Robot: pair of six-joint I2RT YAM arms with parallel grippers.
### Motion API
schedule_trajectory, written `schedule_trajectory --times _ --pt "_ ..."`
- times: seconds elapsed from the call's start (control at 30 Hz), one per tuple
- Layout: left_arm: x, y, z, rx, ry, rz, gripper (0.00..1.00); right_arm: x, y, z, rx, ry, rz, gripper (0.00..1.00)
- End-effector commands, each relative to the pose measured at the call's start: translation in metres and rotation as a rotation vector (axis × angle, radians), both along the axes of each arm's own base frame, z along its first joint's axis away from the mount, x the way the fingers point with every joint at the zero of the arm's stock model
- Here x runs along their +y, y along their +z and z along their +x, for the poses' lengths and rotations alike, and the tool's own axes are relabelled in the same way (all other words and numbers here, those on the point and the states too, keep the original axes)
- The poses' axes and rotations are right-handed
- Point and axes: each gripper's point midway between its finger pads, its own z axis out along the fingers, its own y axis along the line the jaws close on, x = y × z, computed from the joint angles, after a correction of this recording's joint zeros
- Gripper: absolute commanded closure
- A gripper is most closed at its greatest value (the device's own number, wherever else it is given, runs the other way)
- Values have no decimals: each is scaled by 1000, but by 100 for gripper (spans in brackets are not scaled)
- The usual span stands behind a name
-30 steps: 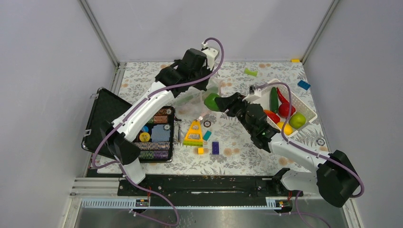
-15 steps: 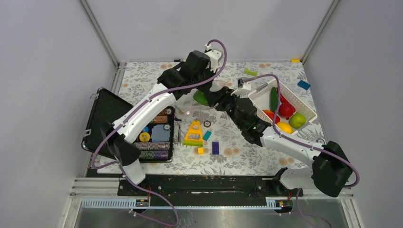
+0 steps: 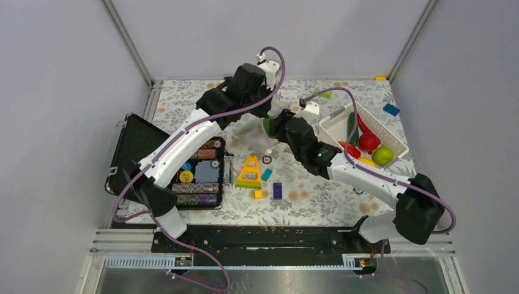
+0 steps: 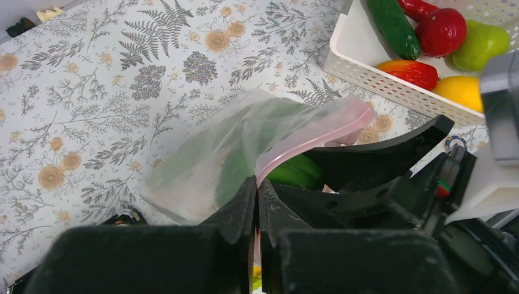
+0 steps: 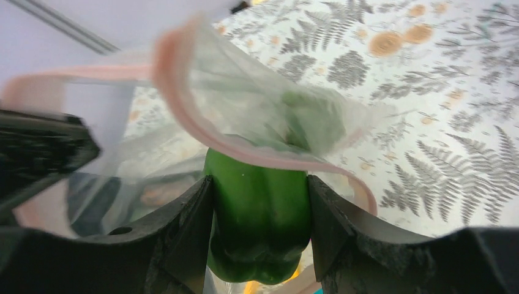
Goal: Place the food in the zip-top bag and seal the zipper
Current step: Place the fake vegetable in the zipper food storage bag, then adjust the fake vegetable in the bin.
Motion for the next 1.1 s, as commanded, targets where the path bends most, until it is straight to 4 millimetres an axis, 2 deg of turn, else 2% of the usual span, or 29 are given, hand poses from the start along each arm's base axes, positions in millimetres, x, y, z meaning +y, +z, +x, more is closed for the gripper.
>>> schedule_trajectory --times 0.0,0.07,0.13,0.23,0.27,0.33,0.47,0.63,0.7,0.8,0.87,1.07 --pt "7 47 6 -100 83 -96 100 -22 -7 3 48 -116 -102 69" --pt "11 51 9 -111 115 -100 100 -27 -8 1 55 -121 -126 63" --pt "14 54 11 -119 135 -103 100 -31 -6 -1 49 -116 -144 50" --pt "27 64 19 -157 223 -100 100 -29 7 -7 17 -53 -170 24" --pt "32 67 22 -172 254 -94 100 -27 16 -9 -1 -20 -185 11" --pt "40 71 27 -193 299 -85 100 -26 30 -15 -22 35 -212 1" --pt "45 77 32 -202 327 -99 100 -35 55 -22 -56 66 -252 0" --pt "49 91 37 -230 342 -117 100 -49 67 -25 -62 59 -265 0" --pt "50 90 39 -230 346 -110 100 -56 71 -26 -64 68 -232 0" --pt "45 73 41 -192 328 -96 100 -60 62 -29 -6 161 -88 0" --pt "41 60 41 -162 304 -85 100 -78 50 -21 39 153 -42 0" --pt "31 38 43 -119 260 -90 100 -173 -7 -1 231 -99 -134 0"
